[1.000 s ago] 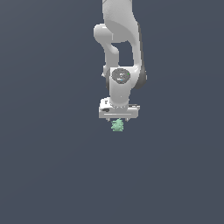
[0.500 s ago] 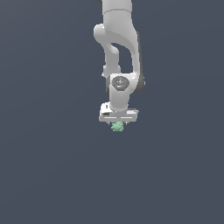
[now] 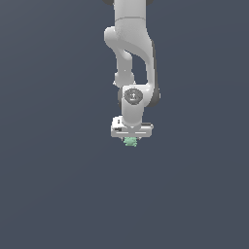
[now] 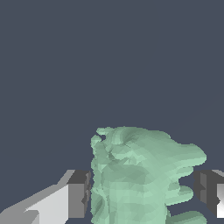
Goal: Pick up the object and move it to a goal position.
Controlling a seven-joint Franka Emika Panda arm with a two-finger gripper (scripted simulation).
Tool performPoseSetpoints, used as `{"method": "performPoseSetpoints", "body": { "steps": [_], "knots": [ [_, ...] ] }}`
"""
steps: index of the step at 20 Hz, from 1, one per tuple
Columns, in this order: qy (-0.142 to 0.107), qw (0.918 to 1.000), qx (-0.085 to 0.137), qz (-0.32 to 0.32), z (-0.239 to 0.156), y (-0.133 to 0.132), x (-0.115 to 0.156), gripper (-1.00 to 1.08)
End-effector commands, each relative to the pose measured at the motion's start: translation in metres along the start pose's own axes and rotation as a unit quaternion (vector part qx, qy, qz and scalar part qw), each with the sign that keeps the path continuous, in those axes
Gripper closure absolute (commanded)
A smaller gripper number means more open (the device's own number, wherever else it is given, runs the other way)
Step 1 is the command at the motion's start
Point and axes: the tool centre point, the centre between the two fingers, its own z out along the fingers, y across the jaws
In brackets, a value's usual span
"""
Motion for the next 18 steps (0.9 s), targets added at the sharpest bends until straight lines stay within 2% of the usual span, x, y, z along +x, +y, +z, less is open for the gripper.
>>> {"method": "performPoseSetpoints", "body": {
  "steps": [1,11,18],
  "knots": [
    [0.000,1.0000,0.000,0.000,0.001,0.000,0.000,1.08],
    [0.000,1.0000,0.000,0.000,-0.004,0.000,-0.001,1.08],
    [0.000,1.0000,0.000,0.000,-0.030,0.004,-0.005,1.08]
  ]
}}
